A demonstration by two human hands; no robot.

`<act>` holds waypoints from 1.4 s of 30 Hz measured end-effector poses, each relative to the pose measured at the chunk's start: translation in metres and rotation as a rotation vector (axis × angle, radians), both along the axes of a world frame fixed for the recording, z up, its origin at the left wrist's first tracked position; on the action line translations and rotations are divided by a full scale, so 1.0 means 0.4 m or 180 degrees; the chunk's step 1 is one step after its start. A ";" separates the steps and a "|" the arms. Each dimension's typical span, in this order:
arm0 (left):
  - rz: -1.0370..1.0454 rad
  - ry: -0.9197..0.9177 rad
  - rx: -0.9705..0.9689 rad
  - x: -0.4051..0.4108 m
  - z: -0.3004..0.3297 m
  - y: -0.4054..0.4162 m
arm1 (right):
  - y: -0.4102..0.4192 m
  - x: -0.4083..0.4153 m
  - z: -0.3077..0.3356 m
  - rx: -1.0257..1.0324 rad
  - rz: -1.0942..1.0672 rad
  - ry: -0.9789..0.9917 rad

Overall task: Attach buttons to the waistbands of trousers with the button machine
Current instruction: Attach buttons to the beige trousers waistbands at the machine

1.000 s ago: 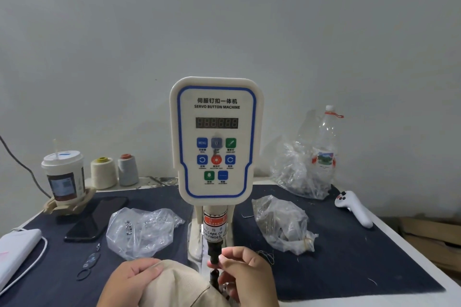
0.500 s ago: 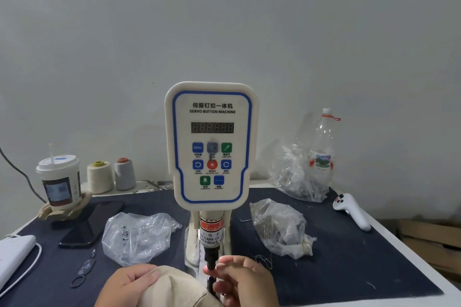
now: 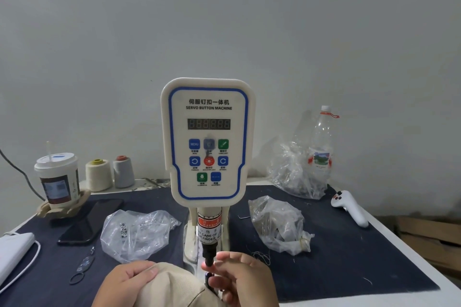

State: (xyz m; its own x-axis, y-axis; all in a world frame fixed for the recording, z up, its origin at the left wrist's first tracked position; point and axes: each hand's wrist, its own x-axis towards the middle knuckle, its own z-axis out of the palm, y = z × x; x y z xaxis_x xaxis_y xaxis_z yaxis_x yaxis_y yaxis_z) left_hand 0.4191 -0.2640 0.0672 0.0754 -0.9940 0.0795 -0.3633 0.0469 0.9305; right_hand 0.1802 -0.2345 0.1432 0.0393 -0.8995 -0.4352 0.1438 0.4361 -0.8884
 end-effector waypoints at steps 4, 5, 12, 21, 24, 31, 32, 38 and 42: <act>-0.0062 -0.0140 0.0010 0.005 -0.001 0.000 | 0.002 -0.004 0.000 -0.0074 0.0024 -0.0089; -0.0063 -0.0154 0.0015 0.005 -0.001 -0.001 | 0.003 -0.004 0.001 -0.0081 0.0024 -0.0102; -0.0017 -0.0068 0.0047 -0.003 0.005 0.003 | 0.009 0.007 0.001 -0.0170 -0.0010 -0.0148; 0.0077 -0.0079 0.0024 -0.013 0.016 0.013 | 0.029 -0.001 -0.004 -0.0364 -0.0062 -0.0205; 0.0157 -0.0085 -0.0016 -0.017 0.017 0.013 | 0.031 -0.001 -0.004 -0.0290 -0.0059 -0.0232; 0.0077 -0.0151 0.0029 -0.015 0.027 0.022 | 0.038 0.002 0.006 -0.0259 -0.0070 -0.0107; 0.0084 -0.0158 0.0035 -0.016 0.029 0.022 | 0.040 0.002 0.005 -0.0278 -0.0088 -0.0074; 0.0159 -0.0094 0.0008 -0.024 0.031 0.025 | 0.058 0.002 0.000 -0.0451 -0.0197 -0.0151; 0.0086 -0.0084 0.0026 -0.025 0.031 0.028 | 0.061 0.008 -0.010 -0.0476 -0.0283 -0.0298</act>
